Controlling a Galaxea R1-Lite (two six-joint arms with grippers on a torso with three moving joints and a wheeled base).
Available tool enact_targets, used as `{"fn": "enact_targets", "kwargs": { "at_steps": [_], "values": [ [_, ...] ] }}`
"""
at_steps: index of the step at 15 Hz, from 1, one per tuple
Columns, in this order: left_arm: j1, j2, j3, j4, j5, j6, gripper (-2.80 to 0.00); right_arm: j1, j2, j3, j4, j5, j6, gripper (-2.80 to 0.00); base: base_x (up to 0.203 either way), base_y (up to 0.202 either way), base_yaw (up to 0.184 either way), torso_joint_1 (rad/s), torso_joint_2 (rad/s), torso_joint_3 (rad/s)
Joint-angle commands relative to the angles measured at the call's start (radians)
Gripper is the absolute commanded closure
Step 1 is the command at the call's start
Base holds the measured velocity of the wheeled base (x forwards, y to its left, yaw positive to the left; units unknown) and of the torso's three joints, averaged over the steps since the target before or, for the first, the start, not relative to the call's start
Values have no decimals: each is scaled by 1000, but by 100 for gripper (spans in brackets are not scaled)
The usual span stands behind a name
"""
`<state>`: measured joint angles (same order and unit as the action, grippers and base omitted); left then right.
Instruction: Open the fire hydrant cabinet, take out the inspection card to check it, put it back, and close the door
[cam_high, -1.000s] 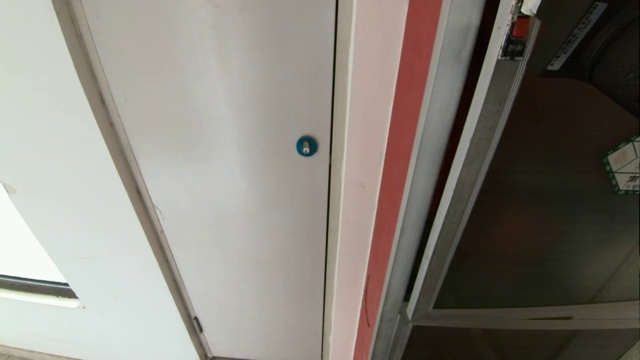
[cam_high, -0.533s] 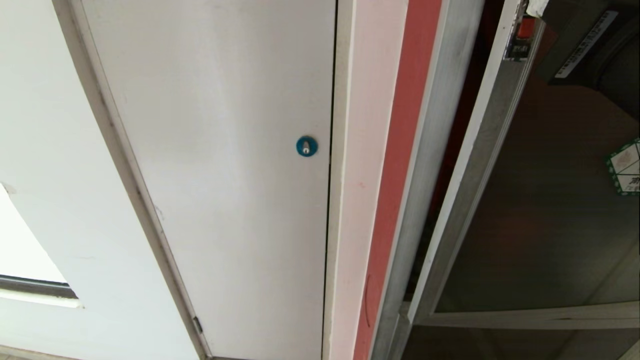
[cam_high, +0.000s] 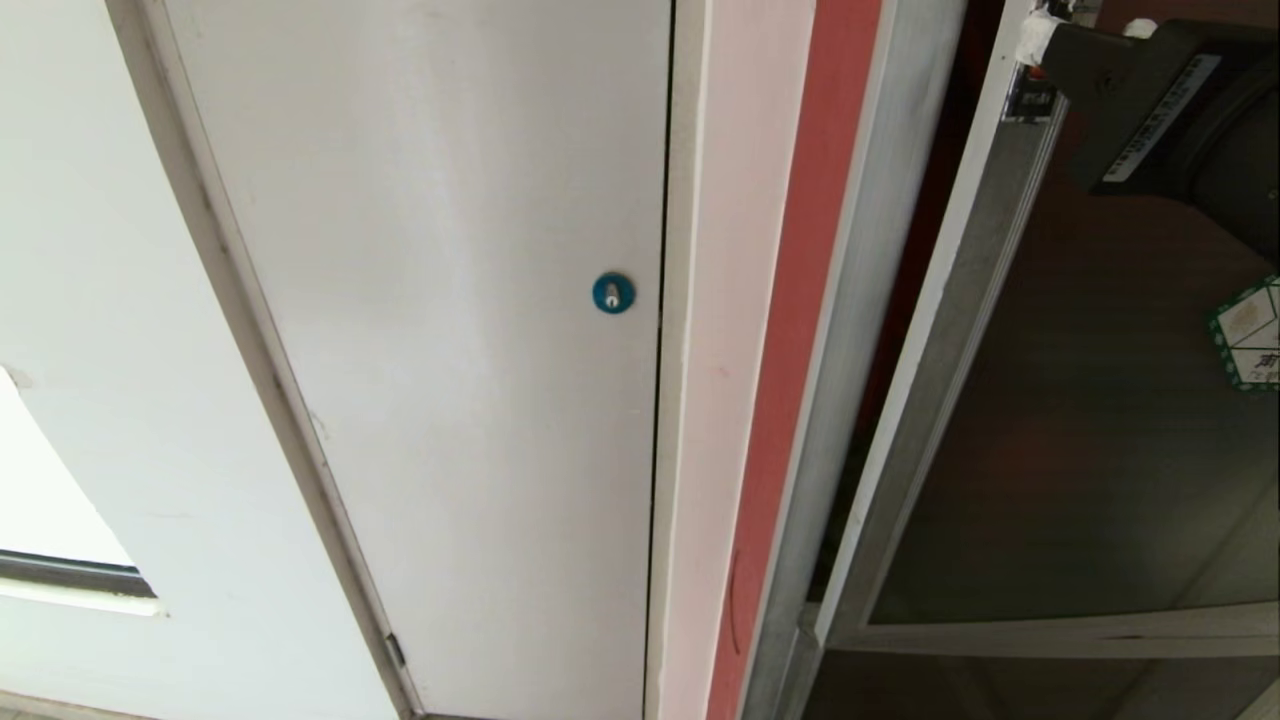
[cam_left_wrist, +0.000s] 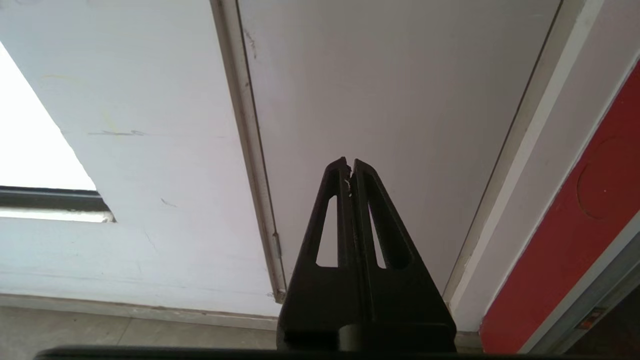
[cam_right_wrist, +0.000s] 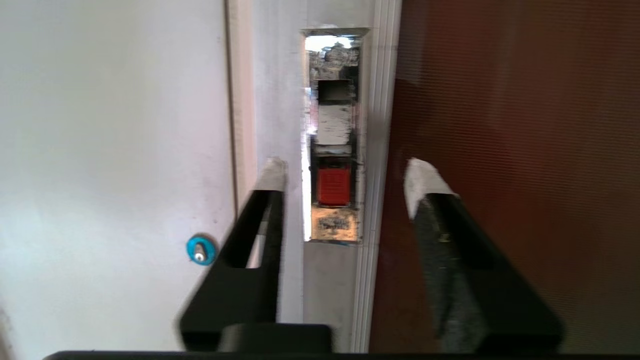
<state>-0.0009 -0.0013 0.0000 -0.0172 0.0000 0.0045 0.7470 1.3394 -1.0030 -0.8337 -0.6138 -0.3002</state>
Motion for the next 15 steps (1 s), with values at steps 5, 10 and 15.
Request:
{"fn": "enact_targets", "kwargs": {
  "at_steps": [5,10,15],
  "values": [
    [0,0,6,0,0,0,0,17,-27,32,-4,-3,-3,-280,0,0,0,0,0,0],
    [-1,0,6,-1,0,0,0,17,-79,112,-4,-4,-2,-280,0,0,0,0,0,0],
    [0,0,6,-1,0,0,0,16,-171,213,-4,-7,-2,-280,0,0,0,0,0,0]
  ]
}}
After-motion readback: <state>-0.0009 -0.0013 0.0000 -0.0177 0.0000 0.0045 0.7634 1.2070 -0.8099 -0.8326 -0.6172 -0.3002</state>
